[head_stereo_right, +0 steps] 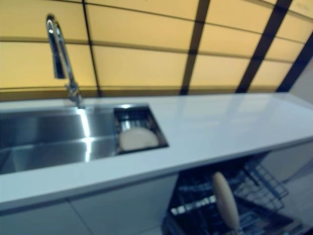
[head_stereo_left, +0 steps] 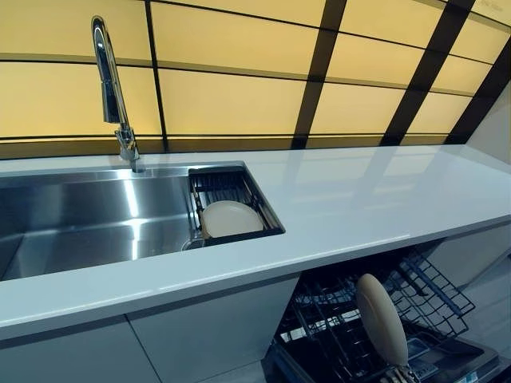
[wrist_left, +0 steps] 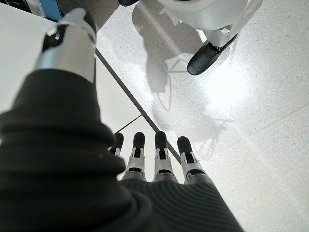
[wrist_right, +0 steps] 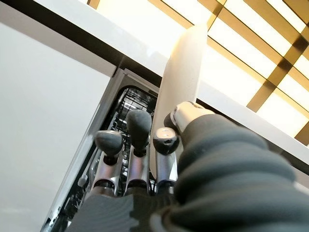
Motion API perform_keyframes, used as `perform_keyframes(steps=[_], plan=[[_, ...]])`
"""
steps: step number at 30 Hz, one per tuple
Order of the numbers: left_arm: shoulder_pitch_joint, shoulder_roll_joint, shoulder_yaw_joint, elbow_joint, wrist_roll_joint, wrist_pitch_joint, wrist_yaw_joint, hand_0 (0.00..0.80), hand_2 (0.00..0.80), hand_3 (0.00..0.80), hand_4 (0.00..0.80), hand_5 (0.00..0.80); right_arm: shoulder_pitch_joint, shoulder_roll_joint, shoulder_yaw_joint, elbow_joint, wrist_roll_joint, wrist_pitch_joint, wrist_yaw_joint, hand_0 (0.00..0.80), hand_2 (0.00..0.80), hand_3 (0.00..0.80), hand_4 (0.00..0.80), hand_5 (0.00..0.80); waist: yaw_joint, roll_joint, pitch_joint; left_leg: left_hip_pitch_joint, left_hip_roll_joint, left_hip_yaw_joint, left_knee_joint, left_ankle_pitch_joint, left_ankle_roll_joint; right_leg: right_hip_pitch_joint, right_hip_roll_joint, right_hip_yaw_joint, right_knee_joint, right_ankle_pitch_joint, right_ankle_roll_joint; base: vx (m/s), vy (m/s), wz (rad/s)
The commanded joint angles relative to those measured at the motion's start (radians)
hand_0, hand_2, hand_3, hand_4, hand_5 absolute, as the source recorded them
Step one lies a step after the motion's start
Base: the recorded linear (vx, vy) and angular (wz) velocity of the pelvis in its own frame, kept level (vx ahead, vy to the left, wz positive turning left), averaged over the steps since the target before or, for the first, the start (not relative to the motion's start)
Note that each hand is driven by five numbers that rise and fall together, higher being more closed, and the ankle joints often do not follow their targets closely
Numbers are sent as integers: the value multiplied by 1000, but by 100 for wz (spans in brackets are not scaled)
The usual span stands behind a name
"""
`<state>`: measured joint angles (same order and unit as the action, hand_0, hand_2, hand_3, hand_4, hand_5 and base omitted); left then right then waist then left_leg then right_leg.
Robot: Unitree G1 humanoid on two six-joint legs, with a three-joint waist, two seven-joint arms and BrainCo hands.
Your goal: Take plates into dishwasher
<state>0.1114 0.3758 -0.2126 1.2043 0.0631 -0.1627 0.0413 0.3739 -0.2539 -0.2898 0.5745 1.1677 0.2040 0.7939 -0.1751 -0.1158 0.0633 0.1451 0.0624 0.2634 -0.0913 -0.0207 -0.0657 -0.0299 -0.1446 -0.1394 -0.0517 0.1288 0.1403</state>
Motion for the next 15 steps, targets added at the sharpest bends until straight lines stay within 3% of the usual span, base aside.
perform_keyframes(steps=[1,15], plan=[[-46,27,34,2,7,-9,9,0,0,0,0,0,-78,-15,-3,-50,5,-8,12,800,800,800,800,800,16,26,40,-26,-33,-23,6,5,54,6,2,13,97,8,62,0,0,0],[-51,33,25,2,21,-1,6,0,0,0,0,0,-112,-26,30,-19,11,9,-52,800,800,800,800,800,36,30,40,-25,-34,-35,7,5,53,12,2,-2,95,2,60,4,-7,1]])
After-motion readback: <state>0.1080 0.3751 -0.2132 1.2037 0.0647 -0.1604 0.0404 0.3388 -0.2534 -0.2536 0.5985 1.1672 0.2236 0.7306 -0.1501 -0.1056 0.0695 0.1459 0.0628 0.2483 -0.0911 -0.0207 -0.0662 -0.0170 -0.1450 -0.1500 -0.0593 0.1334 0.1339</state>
